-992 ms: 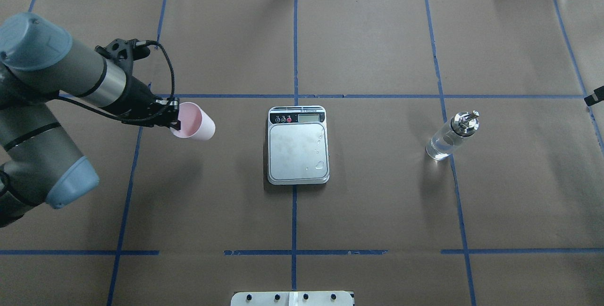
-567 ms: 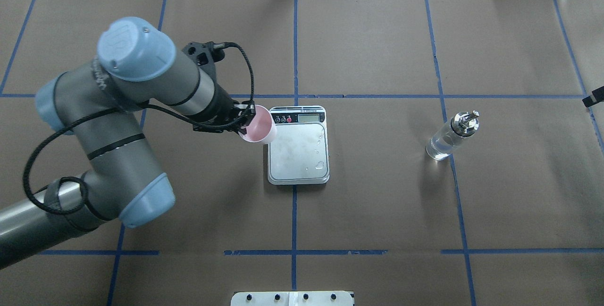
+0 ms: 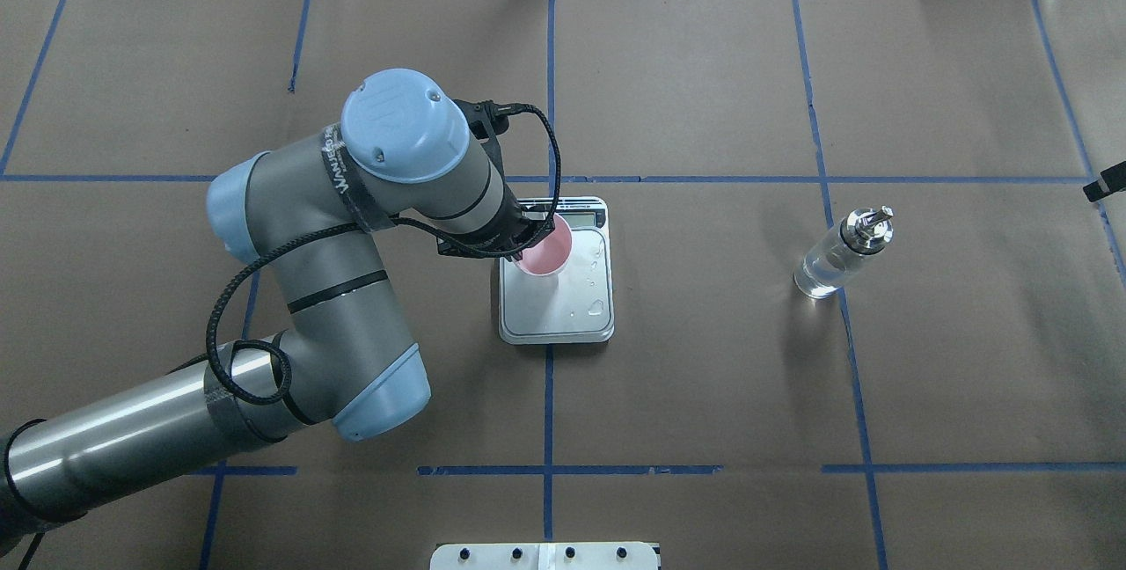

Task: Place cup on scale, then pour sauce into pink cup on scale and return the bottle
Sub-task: 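Carry the pink cup with the left gripper onto the scale and release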

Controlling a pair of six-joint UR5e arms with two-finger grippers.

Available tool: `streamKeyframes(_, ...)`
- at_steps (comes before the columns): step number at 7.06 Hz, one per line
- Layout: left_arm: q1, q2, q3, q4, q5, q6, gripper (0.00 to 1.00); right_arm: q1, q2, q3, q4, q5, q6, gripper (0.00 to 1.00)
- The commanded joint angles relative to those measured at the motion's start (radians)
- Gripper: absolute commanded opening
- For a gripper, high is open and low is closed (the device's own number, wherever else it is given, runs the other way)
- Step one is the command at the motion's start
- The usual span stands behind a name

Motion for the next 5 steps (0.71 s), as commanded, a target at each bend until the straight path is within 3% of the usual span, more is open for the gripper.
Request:
streamKeyframes(1, 0.021, -0.002, 0.012, -0.002, 0.009, 0.001, 0.0, -0.003, 0.0, 0.0, 0.0, 0.0, -0.002, 1.0)
streamKeyframes(2, 0.024, -0.002, 0.011, -0.002, 0.008, 0.001, 0.0, -0.004, 0.0, -0.002, 0.0, 0.0, -0.002, 1.0)
streamKeyframes(3, 0.024, -0.002, 0.011, -0.008, 0.004, 0.001, 0.22, -0.006, 0.0, 0.0, 0.002, 0.0, -0.002, 1.0)
streamKeyframes(4, 0.024, -0.002, 0.008, -0.013, 0.003, 0.0, 0.29, -0.006, 0.0, 0.0, 0.0, 0.0, 0.0, 1.0)
streamKeyframes(5, 0.023, 0.001, 0.0, -0.027, 0.001, 0.0, 0.47, -0.009, 0.001, 0.002, 0.0, 0.0, 0.0, 1.0)
